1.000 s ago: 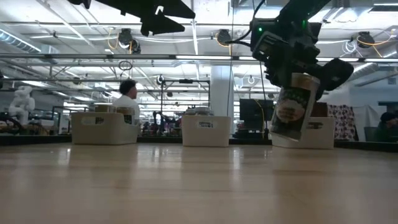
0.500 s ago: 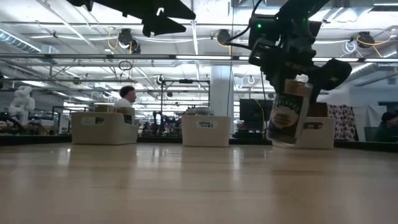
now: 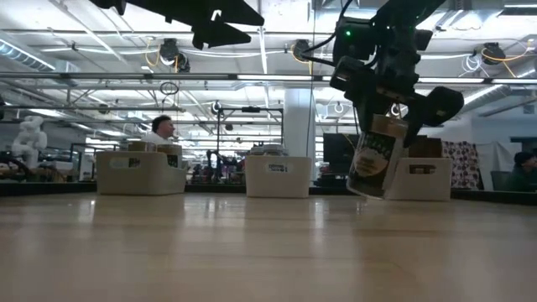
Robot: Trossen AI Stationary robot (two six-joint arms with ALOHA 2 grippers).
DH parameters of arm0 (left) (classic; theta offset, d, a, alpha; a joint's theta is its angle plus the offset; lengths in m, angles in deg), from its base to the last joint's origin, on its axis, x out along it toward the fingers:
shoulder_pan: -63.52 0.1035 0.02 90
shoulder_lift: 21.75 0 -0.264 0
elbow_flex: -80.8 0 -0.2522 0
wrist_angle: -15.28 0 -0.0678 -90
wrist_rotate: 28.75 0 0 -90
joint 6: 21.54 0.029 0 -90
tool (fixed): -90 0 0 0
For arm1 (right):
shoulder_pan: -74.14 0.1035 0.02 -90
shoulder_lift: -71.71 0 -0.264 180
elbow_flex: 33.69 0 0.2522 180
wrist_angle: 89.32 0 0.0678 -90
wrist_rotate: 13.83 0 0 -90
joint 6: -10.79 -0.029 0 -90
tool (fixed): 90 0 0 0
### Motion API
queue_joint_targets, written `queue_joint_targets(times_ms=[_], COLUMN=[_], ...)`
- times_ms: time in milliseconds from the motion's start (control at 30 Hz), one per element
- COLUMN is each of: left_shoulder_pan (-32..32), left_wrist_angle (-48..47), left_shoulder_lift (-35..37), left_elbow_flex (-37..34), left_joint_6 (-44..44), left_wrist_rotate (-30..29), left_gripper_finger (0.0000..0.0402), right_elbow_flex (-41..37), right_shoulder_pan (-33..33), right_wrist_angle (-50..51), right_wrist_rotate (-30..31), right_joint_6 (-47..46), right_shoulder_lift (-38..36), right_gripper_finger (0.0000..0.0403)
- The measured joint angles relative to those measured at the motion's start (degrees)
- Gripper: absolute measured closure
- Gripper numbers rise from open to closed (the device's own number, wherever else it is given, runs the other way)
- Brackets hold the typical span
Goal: Sort spices by type
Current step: Put the gold seasoning bottle into the gray bin
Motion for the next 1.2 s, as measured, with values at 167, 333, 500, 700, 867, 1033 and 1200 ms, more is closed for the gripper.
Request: queue_joint_targets(times_ms=[167,333,500,700,867,1033,1200], left_shoulder_pan=[-0.01,0.01,0.01,0.01,0.01,0.01,0.01], left_wrist_angle=[0.18,0.94,1.31,1.25,0.65,0.03,1.01], left_shoulder_lift=[0.00,0.00,0.00,-0.02,-0.02,-0.21,-3.49], left_elbow_flex=[0.00,0.00,0.00,0.00,0.00,0.00,0.02], left_joint_6=[-0.01,0.01,0.01,0.01,0.01,-1.66,-7.28], left_wrist_rotate=[0.00,-0.01,-0.03,-0.03,-0.05,0.69,5.32], left_gripper_finger=[0.0066,0.0066,0.0066,0.0066,0.0066,0.0066,0.0066], right_elbow_flex=[0.00,-0.02,-0.02,-0.02,-0.02,-0.02,-0.02], right_shoulder_pan=[0.11,-0.07,-0.31,-0.29,-0.29,-0.31,-0.12], right_wrist_angle=[-0.78,-0.70,-1.05,-2.09,-2.33,-2.23,-1.55], right_wrist_rotate=[-0.22,-0.38,-2.44,-3.13,1.53,6.73,9.42], right_joint_6=[-0.75,-0.92,-0.49,0.55,0.94,1.15,2.73], right_shoulder_lift=[0.32,0.37,0.30,-0.79,-4.99,-11.68,-19.01], right_gripper_finger=[0.0090,0.0053,0.0047,0.0046,0.0046,0.0046,0.0046])
